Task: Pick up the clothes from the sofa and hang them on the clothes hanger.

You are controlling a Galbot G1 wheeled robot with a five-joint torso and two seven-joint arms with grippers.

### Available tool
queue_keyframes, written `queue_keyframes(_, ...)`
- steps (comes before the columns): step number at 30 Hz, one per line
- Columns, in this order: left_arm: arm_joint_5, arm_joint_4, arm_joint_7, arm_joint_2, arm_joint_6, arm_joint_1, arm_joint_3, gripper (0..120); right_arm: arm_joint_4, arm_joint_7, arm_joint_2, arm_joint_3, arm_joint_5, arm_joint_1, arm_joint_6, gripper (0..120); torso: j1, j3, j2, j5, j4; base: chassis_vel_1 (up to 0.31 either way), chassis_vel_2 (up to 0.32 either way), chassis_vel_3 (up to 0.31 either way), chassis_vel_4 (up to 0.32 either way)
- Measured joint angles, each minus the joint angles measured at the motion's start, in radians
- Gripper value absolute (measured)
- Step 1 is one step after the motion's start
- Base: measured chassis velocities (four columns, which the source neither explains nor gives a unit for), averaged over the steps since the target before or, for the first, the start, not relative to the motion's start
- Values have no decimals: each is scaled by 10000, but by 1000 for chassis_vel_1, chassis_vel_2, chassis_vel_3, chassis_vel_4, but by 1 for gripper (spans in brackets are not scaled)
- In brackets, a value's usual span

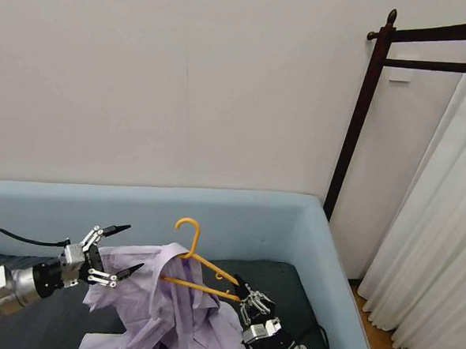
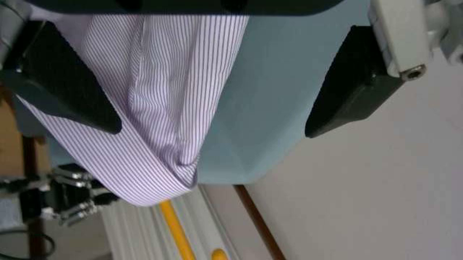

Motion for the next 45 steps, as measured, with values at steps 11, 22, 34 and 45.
queue_keyframes(11,711,819,2701,162,1138,-945,336,76,47,147,337,-162,-939,67,525,7,0,0,0,2,-2,0,0,0,0)
queue_keyframes(22,939,1159,2817,-135,746,-994,411,38,144,361,370,-306,-1087,126,564,7,-2,-1,0,1,-3,0,0,0,0)
queue_keyframes(34,903,1366,4100,-199,1052,-1163,330,5,308,474,346,-385,-966,165,582,7,-2,-1,1,2,-3,0,0,0,0)
queue_keyframes(45,784,2394,4089,-578,1299,-1635,435,3,172,-529,106,-1008,2022,157,986,34,-2,0,0,6,-3,0,0,0,0)
